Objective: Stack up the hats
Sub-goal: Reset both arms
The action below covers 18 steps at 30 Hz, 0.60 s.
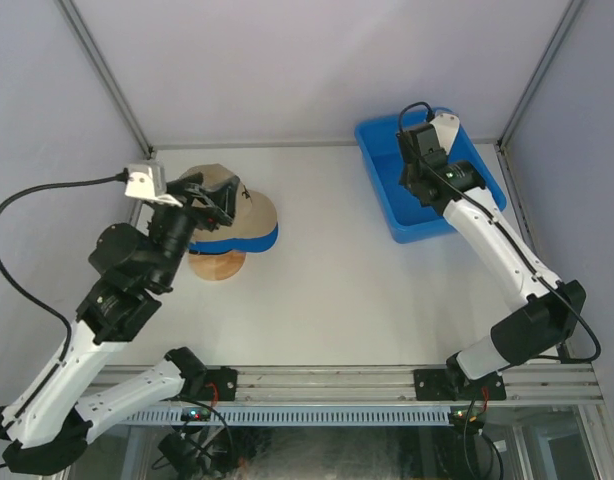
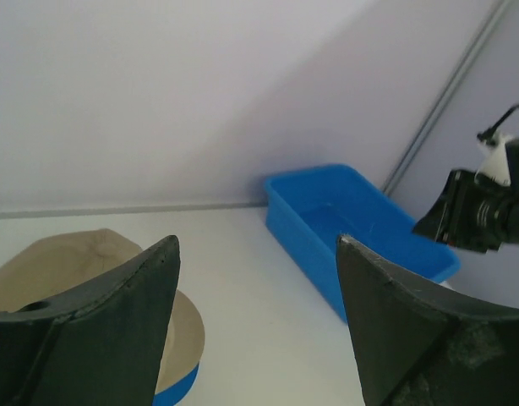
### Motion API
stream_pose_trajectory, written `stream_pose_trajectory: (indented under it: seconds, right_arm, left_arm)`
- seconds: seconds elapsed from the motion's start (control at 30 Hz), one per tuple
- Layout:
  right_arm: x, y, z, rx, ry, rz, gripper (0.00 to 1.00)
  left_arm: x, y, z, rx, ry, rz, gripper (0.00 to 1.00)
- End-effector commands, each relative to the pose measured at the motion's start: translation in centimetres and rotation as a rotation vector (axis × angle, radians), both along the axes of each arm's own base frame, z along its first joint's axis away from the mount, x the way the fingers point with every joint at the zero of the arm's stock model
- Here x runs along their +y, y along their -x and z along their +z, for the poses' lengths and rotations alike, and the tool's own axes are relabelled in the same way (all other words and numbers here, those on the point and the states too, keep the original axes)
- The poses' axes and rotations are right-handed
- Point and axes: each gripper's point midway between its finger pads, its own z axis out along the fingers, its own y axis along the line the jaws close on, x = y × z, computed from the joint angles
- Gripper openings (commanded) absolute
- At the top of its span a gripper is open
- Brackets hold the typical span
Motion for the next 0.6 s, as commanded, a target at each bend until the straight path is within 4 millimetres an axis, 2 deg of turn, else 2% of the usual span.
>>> stream_pose_trajectory:
  seconds: [0.0,0.17,0.3,0.47,0.57]
  right_arm:
    - [-0.7,-0.7,1.4,-0.078,0.016,-0.015,0.32]
    - [-0.9,-0.4,1.6,-0.105,0.005,-0.013,0.33]
    - [-1.5,-0.2,1.4,-0.108,0.006,-0.023,0.33]
    - [-1.8,0.1,1.0,-0.101,0.007,-0.009,0.29]
    - [-1.5,0.1,1.0,-0.115,-0.002,0.013,0.33]
  left_arm:
    - [-1.7,0.4,-0.8,-0.049,-0.032,-0.050,0.78]
    - [-5.8,1.1,-2.4,-0.037,-0.096,-0.164,0.78]
    - [-8.8,1.6,-4.8,-0.012,-0.171,-0.213,0.78]
    - [-9.8,1.9,-6.4,-0.001,-0.165,-0.242,0.78]
    - [-9.8,1.9,-6.8,0.006,-0.166,-0.239,0.78]
